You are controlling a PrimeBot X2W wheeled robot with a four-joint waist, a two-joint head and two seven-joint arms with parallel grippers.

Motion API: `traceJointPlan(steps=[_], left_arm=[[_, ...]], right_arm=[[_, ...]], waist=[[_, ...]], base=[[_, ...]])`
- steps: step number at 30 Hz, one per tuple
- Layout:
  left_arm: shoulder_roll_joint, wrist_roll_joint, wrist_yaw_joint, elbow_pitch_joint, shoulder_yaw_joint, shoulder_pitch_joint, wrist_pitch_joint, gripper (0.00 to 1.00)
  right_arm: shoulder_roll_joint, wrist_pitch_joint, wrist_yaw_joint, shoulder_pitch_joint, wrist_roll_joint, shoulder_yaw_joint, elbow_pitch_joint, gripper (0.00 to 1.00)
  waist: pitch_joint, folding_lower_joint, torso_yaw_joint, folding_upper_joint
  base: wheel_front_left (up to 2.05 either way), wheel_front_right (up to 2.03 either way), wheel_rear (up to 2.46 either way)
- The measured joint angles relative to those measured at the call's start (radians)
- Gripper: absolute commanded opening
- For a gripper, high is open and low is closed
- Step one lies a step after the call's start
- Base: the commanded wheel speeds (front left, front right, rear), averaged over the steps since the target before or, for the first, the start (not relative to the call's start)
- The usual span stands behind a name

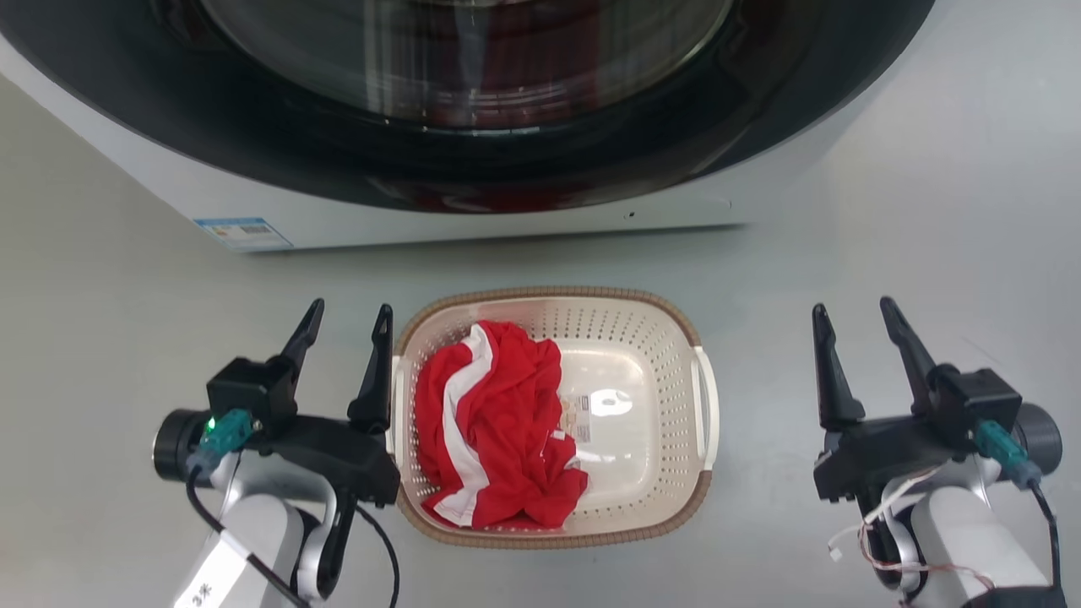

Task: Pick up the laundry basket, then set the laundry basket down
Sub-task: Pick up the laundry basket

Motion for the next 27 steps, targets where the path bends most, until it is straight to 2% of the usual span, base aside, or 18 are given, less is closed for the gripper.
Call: traceJointPlan(steps=[12,27], left_arm=[[-0.028,-0.008,-0.035,0.170,-0.002,-0.172,0.011,1.00],[-0.044,-0.015,-0.071,0.386,-0.007,-0.225,0.013,1.00]], right_arm=[[0.026,0.017,0.030,-0.169,-0.003,0.034,0.131,1.00],[0.070,0.015,0.055,-0.234,-0.006,0.067,0.289,1.00]], waist=[[0.167,-0.0001,-0.004,0.0001],[0.290,-0.0002,-0.012,0.0000]], base=[[0.00,0.00,0.00],[0.00,0.00,0.00]])
